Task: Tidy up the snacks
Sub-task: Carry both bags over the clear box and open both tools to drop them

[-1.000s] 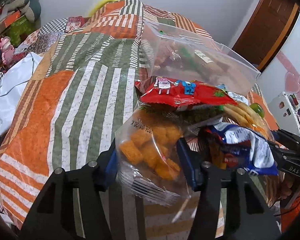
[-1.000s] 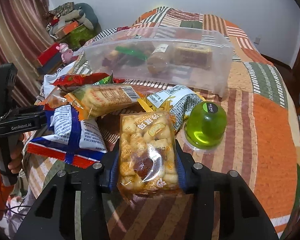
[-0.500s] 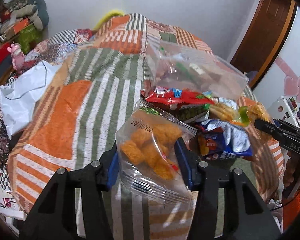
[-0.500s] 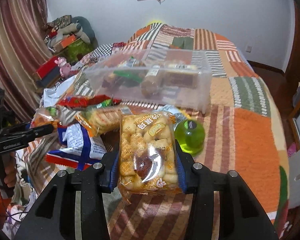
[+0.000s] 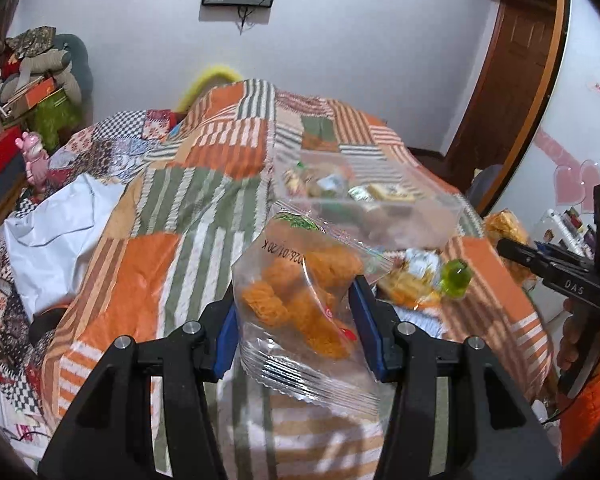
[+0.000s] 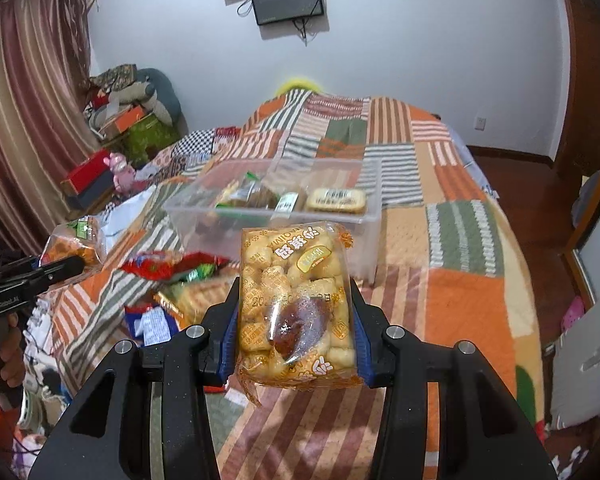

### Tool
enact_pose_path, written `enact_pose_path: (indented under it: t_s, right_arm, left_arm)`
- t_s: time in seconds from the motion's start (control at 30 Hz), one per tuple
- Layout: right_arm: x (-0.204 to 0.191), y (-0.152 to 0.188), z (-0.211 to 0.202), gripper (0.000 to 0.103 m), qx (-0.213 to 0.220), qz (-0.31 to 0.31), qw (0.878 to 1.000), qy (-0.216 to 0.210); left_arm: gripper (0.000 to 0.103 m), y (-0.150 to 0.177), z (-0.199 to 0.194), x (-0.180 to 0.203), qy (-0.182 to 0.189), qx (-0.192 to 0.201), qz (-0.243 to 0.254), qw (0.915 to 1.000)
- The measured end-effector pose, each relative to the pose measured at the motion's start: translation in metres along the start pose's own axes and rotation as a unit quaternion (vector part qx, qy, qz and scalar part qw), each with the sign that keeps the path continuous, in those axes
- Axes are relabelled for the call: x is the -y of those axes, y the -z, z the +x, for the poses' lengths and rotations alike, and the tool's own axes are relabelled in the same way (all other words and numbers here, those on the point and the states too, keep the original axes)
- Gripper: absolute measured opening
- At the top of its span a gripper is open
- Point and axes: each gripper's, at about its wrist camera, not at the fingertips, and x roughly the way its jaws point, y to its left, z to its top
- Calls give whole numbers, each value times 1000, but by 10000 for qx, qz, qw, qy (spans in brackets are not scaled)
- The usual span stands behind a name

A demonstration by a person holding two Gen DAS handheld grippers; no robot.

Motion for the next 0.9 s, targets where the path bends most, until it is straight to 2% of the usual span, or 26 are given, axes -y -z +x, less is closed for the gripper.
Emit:
enact_pose_path:
  t_s: [0.4,0.73,0.9]
  right_arm:
    - [10,-30,-5,42,438,51,9990,101]
    - [14,-55,6,42,667,59,9977,114]
    - [17,-63,19,42,669,72,9976,135]
  left_arm:
    - [51,-42,20,39,282,336,343,9984]
    - [51,-77,48,54,287,391,516,9975]
    - [51,-91,71,51,369,224,409,9982]
